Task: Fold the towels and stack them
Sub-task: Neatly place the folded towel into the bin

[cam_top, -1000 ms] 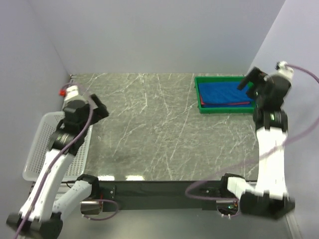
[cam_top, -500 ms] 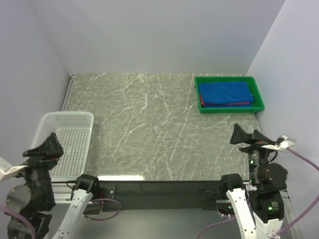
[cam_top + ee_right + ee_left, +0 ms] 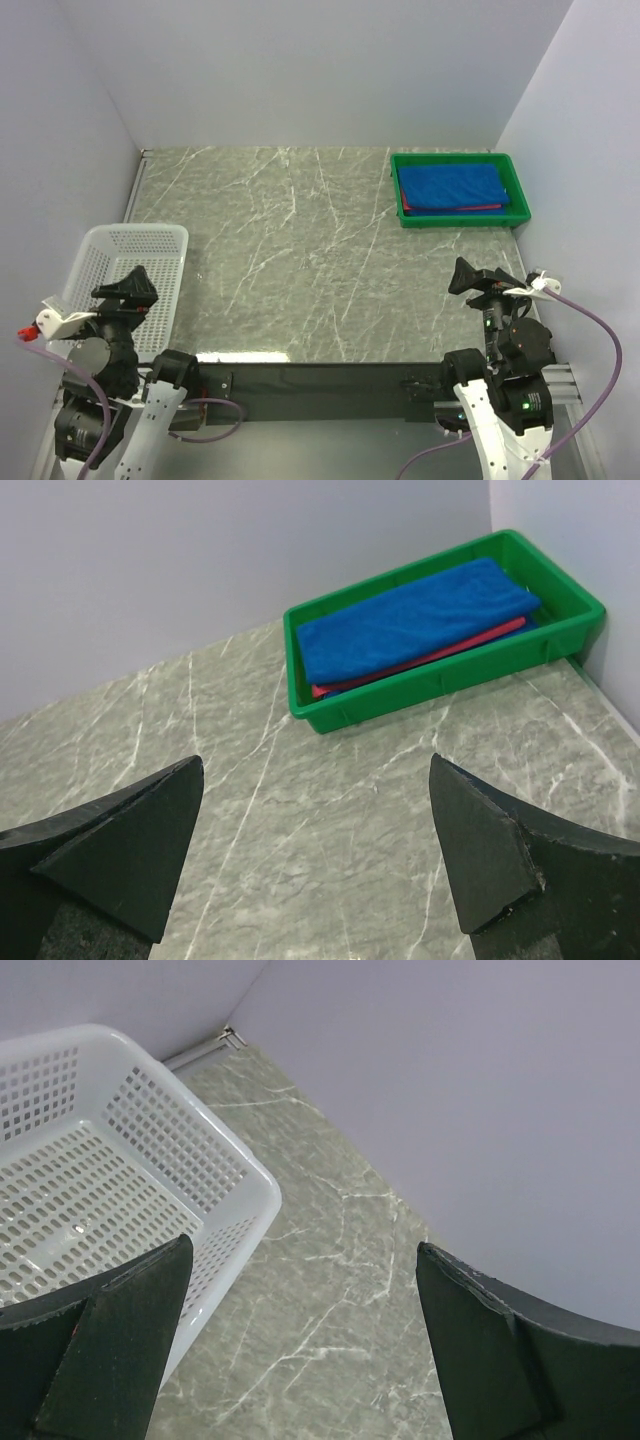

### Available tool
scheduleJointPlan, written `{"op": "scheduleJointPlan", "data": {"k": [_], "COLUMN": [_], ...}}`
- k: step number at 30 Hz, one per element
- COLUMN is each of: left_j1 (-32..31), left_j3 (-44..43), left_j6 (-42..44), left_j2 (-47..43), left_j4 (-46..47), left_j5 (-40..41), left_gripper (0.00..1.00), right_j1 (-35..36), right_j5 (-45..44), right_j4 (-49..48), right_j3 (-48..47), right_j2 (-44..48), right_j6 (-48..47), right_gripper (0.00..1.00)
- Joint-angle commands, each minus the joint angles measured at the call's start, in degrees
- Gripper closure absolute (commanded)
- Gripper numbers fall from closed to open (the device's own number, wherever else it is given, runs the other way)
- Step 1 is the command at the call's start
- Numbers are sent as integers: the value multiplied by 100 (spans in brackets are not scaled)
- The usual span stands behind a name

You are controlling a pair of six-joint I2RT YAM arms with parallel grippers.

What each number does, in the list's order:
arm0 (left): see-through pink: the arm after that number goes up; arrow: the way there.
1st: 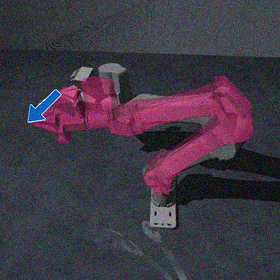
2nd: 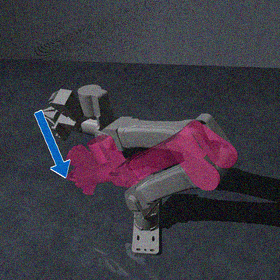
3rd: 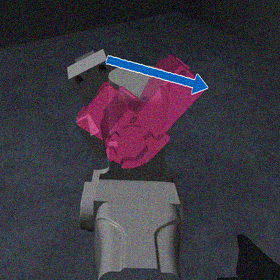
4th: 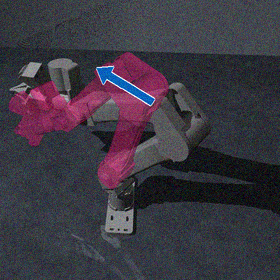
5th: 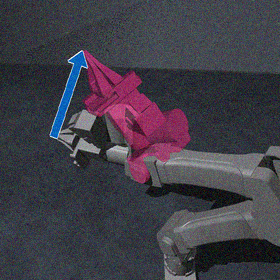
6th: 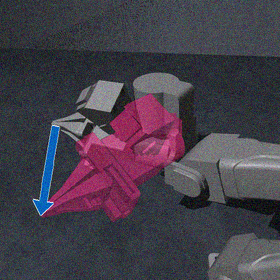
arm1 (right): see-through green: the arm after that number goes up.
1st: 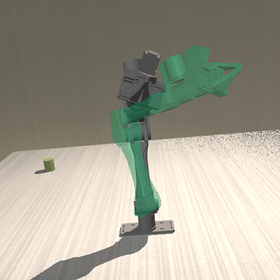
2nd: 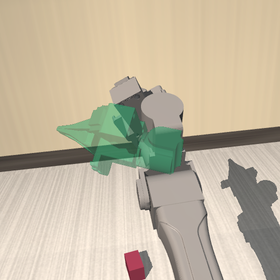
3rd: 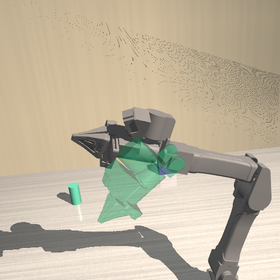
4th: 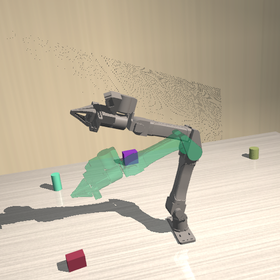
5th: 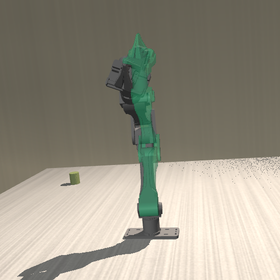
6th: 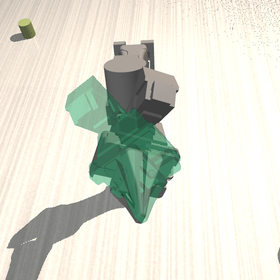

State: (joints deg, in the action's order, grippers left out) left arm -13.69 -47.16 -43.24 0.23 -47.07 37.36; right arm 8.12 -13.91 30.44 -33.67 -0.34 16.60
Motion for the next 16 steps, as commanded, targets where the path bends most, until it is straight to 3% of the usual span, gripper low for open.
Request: {"op": "scheduleJointPlan", "data": {"k": [1, 16], "left_j1": [16, 16], "left_j3": [162, 427], "left_j6": [-167, -149], "left_j2": [-972, -963], "left_j4": [295, 392], "left_j5": [87, 201], "left_gripper": [1, 0], "right_j1": [67, 67], "right_j5": [-15, 2], "right_j4": [-178, -240], "right_j3": [-78, -61], "right_j2": [1088, 1212], "right_j6": [-113, -95], "right_gripper": [0, 0]}}
